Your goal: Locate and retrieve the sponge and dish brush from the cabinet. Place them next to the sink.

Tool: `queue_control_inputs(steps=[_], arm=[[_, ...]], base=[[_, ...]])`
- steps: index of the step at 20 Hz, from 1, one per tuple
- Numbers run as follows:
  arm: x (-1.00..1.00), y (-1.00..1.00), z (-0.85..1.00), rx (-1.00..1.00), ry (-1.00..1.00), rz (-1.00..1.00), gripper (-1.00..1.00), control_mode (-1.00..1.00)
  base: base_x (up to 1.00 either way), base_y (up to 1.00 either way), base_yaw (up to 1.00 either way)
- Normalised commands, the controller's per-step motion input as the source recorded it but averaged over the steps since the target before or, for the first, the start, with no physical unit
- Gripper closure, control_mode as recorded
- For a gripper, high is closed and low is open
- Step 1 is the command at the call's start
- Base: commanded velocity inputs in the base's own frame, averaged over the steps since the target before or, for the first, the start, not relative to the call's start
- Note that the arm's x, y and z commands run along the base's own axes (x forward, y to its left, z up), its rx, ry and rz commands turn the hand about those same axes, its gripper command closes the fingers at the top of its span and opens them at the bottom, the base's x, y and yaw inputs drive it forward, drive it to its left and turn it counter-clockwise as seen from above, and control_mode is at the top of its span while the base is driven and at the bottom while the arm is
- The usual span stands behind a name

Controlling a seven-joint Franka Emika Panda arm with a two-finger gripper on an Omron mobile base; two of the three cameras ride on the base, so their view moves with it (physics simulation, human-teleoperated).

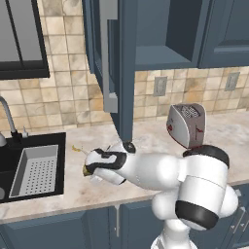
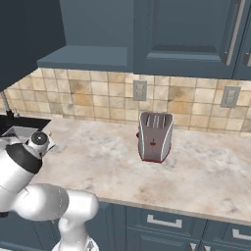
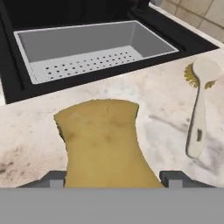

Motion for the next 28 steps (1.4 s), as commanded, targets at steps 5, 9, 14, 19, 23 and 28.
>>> queue_control_inputs(steps=[5,9,14,19,23,28], arm=[[0.52,0.43,-0.25,-0.01,0.0,0.0,1.0,-1.0],[0.38,0.46,-0.29,0.0,0.0,0.02,-1.0,-1.0],[0.26,0.31,-0.33,0.0,0.0,0.03,-1.0,-1.0],[0.2,0.17,-0.3,0.0,-0.01,0.02,-1.0,-1.0],[0.15,0.14,-0.27,0.0,-0.01,0.02,-1.0,-1.0],[0.0,-0.16,-0.11,0.0,0.0,0.0,-1.0,-1.0]], base=[[0.0,0.0,0.0],[0.0,0.0,0.0],[0.0,0.0,0.0],[0.0,0.0,0.0],[0.0,0.0,0.0],[0.0,0.0,0.0]])
